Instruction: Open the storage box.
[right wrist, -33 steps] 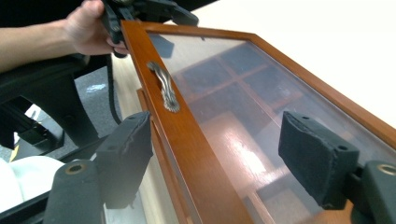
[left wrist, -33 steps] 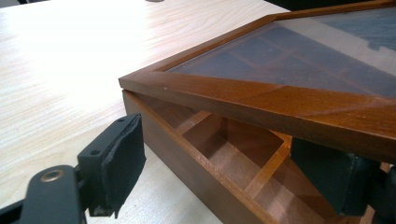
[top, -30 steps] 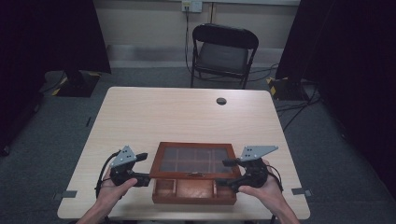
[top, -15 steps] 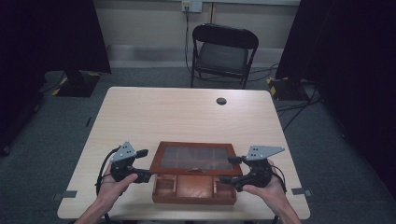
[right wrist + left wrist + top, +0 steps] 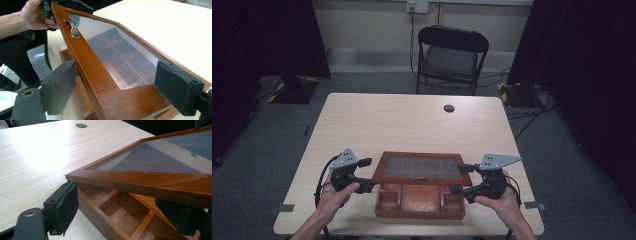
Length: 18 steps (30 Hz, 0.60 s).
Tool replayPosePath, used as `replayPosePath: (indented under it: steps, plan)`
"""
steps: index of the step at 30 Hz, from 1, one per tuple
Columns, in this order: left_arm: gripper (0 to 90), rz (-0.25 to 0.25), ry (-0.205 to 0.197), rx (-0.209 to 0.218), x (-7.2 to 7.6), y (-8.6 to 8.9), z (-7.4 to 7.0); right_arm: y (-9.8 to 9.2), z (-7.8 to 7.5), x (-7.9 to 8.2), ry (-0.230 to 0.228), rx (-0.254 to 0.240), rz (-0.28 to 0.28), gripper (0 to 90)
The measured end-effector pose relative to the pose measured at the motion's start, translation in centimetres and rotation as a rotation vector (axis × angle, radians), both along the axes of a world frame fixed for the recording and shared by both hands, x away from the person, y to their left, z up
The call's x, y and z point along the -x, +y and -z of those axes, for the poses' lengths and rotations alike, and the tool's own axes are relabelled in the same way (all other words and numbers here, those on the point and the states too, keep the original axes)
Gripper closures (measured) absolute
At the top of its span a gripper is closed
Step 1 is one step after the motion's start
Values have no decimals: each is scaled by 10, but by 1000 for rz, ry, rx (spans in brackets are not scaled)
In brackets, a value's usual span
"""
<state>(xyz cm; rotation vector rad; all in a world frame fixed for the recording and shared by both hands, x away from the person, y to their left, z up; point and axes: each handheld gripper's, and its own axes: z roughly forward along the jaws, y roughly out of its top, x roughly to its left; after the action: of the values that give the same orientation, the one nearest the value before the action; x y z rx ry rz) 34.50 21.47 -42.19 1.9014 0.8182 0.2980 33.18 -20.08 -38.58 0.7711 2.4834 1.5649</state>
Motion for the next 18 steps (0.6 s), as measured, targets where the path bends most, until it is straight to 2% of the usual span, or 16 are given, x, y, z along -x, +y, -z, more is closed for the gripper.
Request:
replayPosePath:
  steps: [5, 10, 12, 15, 18]
  plan:
    - [191, 3, -2, 12, -2, 0, -3, -1, -1, 1, -28, 22, 16, 167]
    - [177, 6, 14, 12, -6, -3, -4, -3, -1, -2, -24, 24, 31, 174]
    - [179, 10, 26, 25, -9, -5, -5, -3, 0, -5, -22, 12, 38, 175]
    - [194, 14, 21, 23, -11, -8, -7, -4, 0, -9, -18, -3, 42, 180]
    - [205, 20, 2, 2, -12, -10, -10, -4, 0, -10, -27, 4, 50, 202]
